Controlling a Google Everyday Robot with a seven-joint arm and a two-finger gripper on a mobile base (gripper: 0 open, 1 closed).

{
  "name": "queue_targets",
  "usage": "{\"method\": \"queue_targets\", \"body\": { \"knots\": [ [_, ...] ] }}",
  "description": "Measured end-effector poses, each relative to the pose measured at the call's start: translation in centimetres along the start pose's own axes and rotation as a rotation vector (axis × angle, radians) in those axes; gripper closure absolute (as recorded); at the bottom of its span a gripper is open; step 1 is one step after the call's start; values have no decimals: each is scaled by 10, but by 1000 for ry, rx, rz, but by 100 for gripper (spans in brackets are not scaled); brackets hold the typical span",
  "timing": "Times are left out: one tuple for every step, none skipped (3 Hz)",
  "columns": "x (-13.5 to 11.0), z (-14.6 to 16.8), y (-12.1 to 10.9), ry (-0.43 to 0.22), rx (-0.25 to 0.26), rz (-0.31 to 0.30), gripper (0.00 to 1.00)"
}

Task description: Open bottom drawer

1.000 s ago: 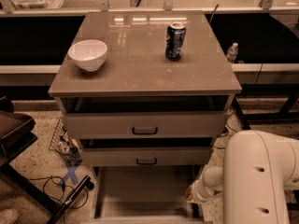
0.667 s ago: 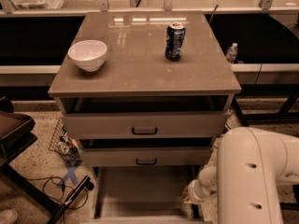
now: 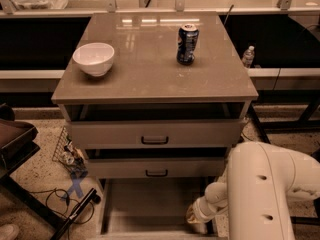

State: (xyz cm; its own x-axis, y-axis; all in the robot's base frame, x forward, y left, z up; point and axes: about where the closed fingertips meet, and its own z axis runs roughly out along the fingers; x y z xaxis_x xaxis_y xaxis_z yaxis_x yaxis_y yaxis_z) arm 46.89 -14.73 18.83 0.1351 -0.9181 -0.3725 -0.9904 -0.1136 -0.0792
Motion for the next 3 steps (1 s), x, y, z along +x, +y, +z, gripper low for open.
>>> {"method": "queue_targets", "body": {
  "knots": [
    [-6,15,16,-70,2,-12,100],
    [-9,20,37,-102,3,-8,100],
    [-11,24,68,-103,-28,3,100]
  ]
}}
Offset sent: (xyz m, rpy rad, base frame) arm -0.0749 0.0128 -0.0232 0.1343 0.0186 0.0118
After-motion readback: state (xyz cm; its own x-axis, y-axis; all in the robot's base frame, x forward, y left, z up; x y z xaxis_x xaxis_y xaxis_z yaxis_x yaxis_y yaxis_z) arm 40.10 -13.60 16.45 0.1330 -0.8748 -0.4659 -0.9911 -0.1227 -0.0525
